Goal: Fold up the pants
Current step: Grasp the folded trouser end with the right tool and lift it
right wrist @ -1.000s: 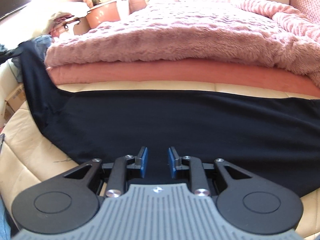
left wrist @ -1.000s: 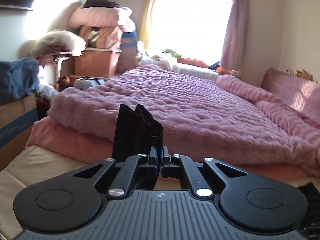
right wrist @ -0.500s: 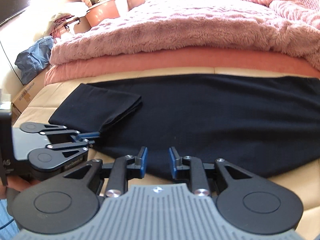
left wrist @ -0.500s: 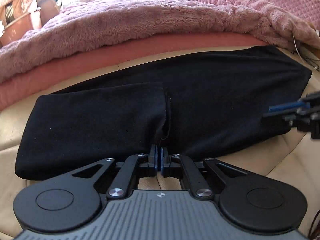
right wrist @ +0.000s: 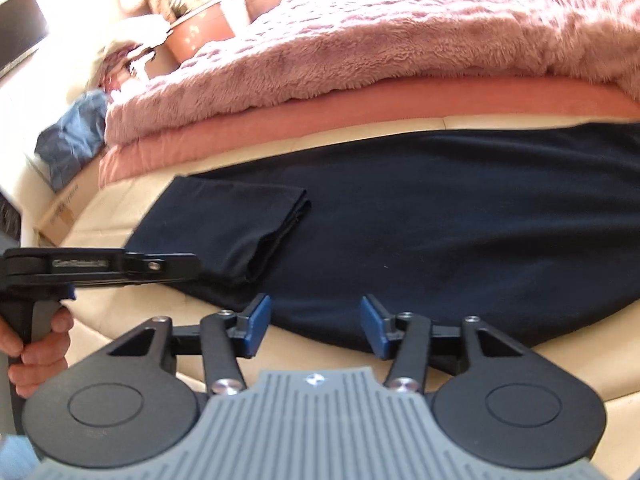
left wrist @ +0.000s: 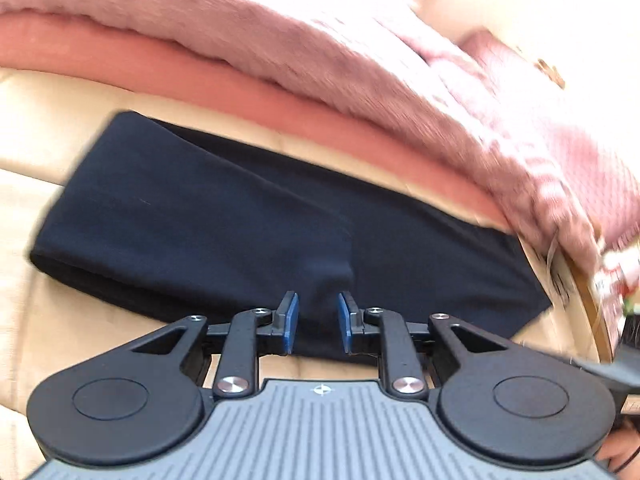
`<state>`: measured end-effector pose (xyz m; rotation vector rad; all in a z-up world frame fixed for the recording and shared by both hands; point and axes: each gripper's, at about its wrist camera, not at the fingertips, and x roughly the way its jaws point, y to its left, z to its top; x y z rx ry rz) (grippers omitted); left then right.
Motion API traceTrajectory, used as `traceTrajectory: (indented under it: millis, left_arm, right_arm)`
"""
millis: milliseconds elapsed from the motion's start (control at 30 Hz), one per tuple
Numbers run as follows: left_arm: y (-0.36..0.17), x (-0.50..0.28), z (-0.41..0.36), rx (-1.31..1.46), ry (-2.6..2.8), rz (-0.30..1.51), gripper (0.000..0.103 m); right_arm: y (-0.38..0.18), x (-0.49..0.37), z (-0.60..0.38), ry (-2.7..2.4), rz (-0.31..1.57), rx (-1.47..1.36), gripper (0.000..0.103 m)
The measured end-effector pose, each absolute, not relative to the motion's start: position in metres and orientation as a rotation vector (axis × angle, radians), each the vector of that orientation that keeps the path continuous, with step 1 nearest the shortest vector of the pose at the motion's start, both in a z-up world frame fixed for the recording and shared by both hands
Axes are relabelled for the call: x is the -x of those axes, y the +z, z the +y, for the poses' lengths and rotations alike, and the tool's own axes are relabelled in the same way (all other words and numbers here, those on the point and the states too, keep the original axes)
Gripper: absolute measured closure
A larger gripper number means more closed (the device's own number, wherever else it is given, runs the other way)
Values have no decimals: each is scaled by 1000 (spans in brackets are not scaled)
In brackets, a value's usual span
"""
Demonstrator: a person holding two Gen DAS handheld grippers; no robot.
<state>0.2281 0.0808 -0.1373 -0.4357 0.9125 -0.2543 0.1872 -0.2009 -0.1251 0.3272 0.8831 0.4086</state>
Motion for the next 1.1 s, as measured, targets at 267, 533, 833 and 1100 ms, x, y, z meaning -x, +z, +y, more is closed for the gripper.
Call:
traceTrajectory:
  millis: [267, 533, 833, 1100]
  left_arm:
    - [-145, -244, 101, 422, -127, 906, 80]
    - [-153, -248, 120, 449, -99, 907, 80]
    - [-154, -245, 135, 490, -61, 891, 80]
    - [-135, -228, 152, 523, -14, 824, 80]
  right_arm:
    - [-139, -230, -179, 448, 932, -559, 53]
    - [-175, -280, -167, 416, 1029, -765, 60]
    - [-177, -292, -145, 438, 1039, -754, 98]
    - [-112, -294, -127, 503, 948, -595, 103]
